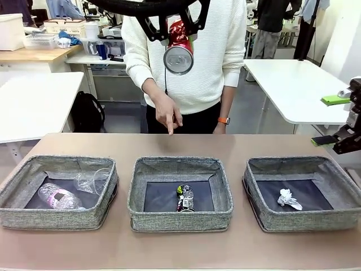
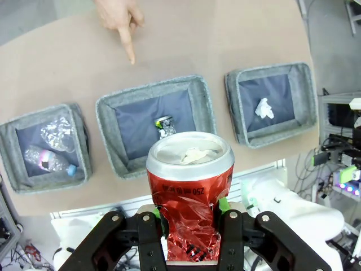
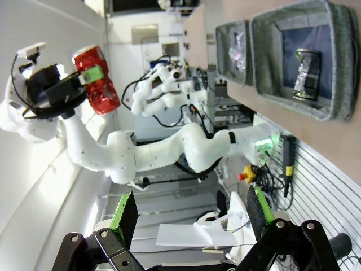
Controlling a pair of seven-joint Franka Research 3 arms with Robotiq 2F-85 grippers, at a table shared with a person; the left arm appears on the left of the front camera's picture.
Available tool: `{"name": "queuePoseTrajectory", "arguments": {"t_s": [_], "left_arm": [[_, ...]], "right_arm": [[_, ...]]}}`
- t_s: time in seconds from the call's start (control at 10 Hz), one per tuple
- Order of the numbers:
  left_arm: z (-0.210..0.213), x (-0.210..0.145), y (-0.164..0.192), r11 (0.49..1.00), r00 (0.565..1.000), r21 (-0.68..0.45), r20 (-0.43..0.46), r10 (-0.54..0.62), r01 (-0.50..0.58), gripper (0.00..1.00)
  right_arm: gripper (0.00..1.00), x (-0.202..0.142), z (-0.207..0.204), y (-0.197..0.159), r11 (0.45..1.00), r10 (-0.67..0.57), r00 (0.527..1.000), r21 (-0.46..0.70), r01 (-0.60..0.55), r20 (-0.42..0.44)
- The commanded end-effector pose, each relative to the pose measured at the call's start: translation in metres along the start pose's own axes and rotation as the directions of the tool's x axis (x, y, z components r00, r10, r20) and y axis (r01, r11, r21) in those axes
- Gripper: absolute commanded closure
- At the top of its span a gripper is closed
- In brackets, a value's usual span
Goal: Sort the waste into the appropriate baskets.
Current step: Place the picked waste into the Fabric basket indicated by the person.
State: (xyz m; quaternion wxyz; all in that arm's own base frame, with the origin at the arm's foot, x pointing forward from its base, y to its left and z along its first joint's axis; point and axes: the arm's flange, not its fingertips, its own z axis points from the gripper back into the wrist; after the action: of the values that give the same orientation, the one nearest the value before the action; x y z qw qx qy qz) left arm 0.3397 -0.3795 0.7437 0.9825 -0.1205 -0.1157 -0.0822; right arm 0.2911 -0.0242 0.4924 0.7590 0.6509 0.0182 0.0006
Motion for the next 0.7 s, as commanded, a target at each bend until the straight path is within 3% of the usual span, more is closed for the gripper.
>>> {"name": "queuePoseTrajectory", "arguments": {"t_s": [0.0, 0.6], "left_arm": [[0.0023, -0.0018, 0.0026, 1.0, 1.0, 0.009, 0.01, 0.007, -0.007, 0.7], [0.0023, -0.0018, 0.0026, 1.0, 1.0, 0.009, 0.01, 0.007, -0.007, 0.7]], "right_arm": [[0.0, -0.0002, -0.0008, 0.0055, 1.0, -0.015, 1.0, 0.016, 0.015, 0.0], [0.0, -0.0002, -0.0008, 0.0055, 1.0, -0.015, 1.0, 0.016, 0.015, 0.0]]}}
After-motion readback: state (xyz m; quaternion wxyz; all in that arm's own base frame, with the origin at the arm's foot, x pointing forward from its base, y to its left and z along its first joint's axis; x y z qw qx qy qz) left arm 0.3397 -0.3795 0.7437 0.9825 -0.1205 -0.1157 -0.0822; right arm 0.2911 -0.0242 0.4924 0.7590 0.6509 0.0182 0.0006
